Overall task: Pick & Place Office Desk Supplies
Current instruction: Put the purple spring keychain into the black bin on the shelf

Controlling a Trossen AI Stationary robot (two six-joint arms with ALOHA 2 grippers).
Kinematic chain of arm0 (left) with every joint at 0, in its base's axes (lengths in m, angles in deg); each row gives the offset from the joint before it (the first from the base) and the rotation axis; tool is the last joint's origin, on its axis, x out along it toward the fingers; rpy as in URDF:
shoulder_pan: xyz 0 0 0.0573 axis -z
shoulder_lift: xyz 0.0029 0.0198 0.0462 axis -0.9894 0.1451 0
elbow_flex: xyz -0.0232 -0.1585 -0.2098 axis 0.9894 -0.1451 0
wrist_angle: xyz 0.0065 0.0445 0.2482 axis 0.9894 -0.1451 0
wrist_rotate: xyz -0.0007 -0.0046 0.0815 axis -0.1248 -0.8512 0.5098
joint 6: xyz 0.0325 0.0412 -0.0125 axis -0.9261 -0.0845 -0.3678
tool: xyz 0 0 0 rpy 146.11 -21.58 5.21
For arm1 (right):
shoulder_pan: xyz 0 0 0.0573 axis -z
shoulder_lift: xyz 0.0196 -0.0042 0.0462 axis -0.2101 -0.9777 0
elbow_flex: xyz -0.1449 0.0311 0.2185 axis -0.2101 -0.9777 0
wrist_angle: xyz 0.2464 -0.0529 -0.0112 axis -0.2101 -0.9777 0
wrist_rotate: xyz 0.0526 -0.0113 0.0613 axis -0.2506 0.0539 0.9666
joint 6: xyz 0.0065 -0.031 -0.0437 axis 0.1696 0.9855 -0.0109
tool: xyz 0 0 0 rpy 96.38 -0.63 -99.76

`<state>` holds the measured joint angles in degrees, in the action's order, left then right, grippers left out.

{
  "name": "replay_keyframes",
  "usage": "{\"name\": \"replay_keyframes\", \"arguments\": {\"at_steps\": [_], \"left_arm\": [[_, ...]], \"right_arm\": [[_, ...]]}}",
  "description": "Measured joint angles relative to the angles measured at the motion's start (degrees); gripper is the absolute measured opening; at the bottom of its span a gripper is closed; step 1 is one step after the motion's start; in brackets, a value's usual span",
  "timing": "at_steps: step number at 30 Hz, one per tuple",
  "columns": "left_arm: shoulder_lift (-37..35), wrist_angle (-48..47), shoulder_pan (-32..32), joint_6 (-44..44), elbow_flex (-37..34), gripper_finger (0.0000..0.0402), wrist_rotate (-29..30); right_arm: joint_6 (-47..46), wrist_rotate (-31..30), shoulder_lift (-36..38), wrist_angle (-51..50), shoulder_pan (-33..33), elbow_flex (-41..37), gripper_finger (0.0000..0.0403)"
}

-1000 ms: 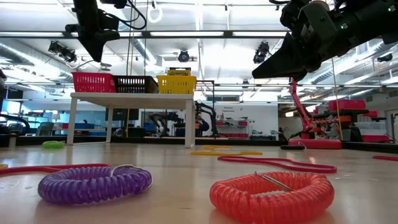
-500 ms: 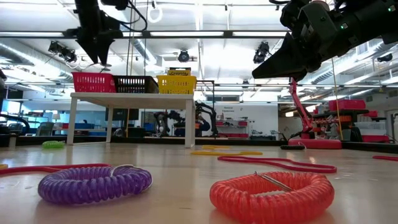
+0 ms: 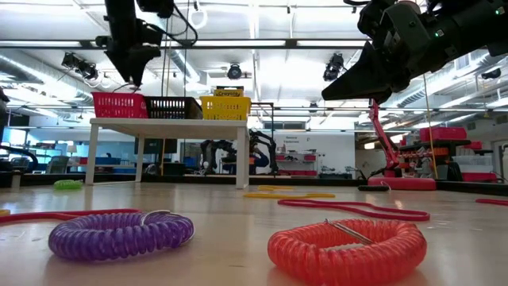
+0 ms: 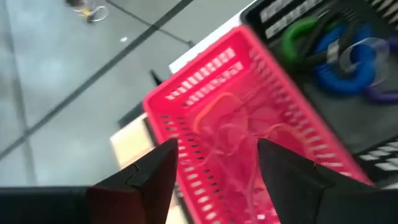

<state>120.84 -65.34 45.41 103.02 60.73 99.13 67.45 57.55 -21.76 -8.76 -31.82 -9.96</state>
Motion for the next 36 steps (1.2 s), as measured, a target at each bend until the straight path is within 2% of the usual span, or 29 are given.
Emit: {"name": "replay_keyframes", "arguments": {"at_steps": [5, 9, 13, 18, 21, 24, 27, 32, 36], "left_arm": [[-0.1, 5.8, -2.8, 1.5, 4.0, 0.0211, -12.5], [-0.9, 9.9, -6.7, 3.7, 4.7, 0.0213, -15.7], [-0.9, 7.4, -8.8, 3.5, 4.6, 0.0229, -12.2], [-0.9, 2.9, -8.7, 3.0, 4.6, 0.0253, -4.9], [-0.9, 0.8, -7.3, 0.8, 4.6, 0.026, -2.5], [-1.2, 1.0, -3.3, -1.3, 4.6, 0.0258, -2.4], [-2.1, 1.9, 3.7, -2.3, 4.6, 0.0238, -2.9], [-2.9, 5.2, 21.5, -1.1, 3.3, 0.0167, -3.0], [-4.0, 14.6, 34.6, 1.5, -4.0, 0.0109, -3.1]], "right_arm": [[0.0, 0.0, 0.0, 0.0, 0.0, 0.0, 0.0005], [0.0, 0.0, 0.0, 0.0, 0.0, 0.0, 0.0005], [0.0, 0.0, 0.0, 0.0, 0.0, 0.0, 0.0005], [0.0, 0.0, 0.0, 0.0, 0.0, 0.0, 0.0005], [0.0, 0.0, 0.0, 0.0, 0.0, 0.0, 0.0005], [0.0, 0.0, 0.0, 0.0, 0.0, 0.0, 0.0005], [0.0, 0.0, 0.0, 0.0, 0.0, 0.0, 0.0005], [0.0, 0.0, 0.0, 0.0, 0.0, 0.0, 0.0005], [0.0, 0.0, 0.0, 0.0, 0.0, 0.0, 0.0005]]}}
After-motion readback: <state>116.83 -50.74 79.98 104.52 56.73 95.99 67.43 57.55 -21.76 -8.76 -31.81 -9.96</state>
